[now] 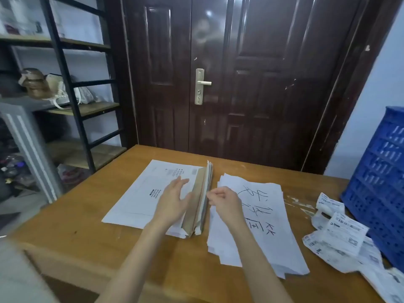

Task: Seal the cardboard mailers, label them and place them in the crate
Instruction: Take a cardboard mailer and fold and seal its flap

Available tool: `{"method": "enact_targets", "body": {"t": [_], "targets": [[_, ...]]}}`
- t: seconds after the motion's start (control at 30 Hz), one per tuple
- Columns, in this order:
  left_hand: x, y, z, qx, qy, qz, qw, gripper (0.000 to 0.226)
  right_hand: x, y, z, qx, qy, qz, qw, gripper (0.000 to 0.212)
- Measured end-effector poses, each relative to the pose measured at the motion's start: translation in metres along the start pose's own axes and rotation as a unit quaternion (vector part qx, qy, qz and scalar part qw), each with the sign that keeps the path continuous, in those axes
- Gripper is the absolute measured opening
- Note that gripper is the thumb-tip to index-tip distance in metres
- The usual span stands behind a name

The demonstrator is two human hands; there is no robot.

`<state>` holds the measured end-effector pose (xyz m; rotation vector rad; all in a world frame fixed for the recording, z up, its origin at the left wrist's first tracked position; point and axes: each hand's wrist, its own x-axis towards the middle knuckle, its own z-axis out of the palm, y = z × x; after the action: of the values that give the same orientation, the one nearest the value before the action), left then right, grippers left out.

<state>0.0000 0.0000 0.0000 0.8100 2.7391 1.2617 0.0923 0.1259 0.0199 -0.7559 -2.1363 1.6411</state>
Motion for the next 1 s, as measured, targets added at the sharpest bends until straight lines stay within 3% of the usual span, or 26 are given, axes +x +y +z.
{"method": "enact_targets", "body": {"t": [0.1,0.17,0.27,0.37,0.43,0.53,0.6,0.8,1.0], "targets": [[0.011,-0.031,0.007,0.262,-0.03,-0.102,0.959,0.064,0.011,0.002,0.022,-0.173,0.016,0.029,0.984,0.025],[0.011,-0.049,0.005,0.31,-0.069,-0.132,0.939,0.066,0.014,0.007,0.032,-0.231,0.029,0.05,0.971,0.032],[0.008,-0.061,0.002,0.304,-0.078,-0.115,0.942,0.065,0.02,0.016,0.037,-0.274,0.047,0.058,0.959,0.031],[0.011,-0.064,-0.011,0.196,0.039,-0.113,0.973,0.063,0.023,0.018,0.037,-0.268,0.071,0.045,0.96,0.021],[0.012,-0.071,-0.025,0.203,0.131,-0.155,0.958,0.069,0.022,0.017,0.034,-0.266,0.082,0.031,0.96,0.019],[0.013,-0.083,-0.046,0.258,0.088,-0.284,0.919,0.092,0.022,0.016,0.035,-0.274,0.103,0.02,0.956,0.019],[0.012,-0.086,-0.051,0.273,0.058,-0.315,0.907,0.098,0.021,0.015,0.039,-0.254,0.113,0.01,0.961,0.019],[0.01,-0.086,-0.05,0.237,0.123,-0.259,0.928,0.093,0.016,0.007,0.042,-0.016,0.089,0.009,0.996,0.022],[0.008,-0.086,-0.053,0.245,0.092,-0.284,0.922,0.113,0.015,-0.005,0.024,0.021,0.06,0.061,0.996,0.024]]}}
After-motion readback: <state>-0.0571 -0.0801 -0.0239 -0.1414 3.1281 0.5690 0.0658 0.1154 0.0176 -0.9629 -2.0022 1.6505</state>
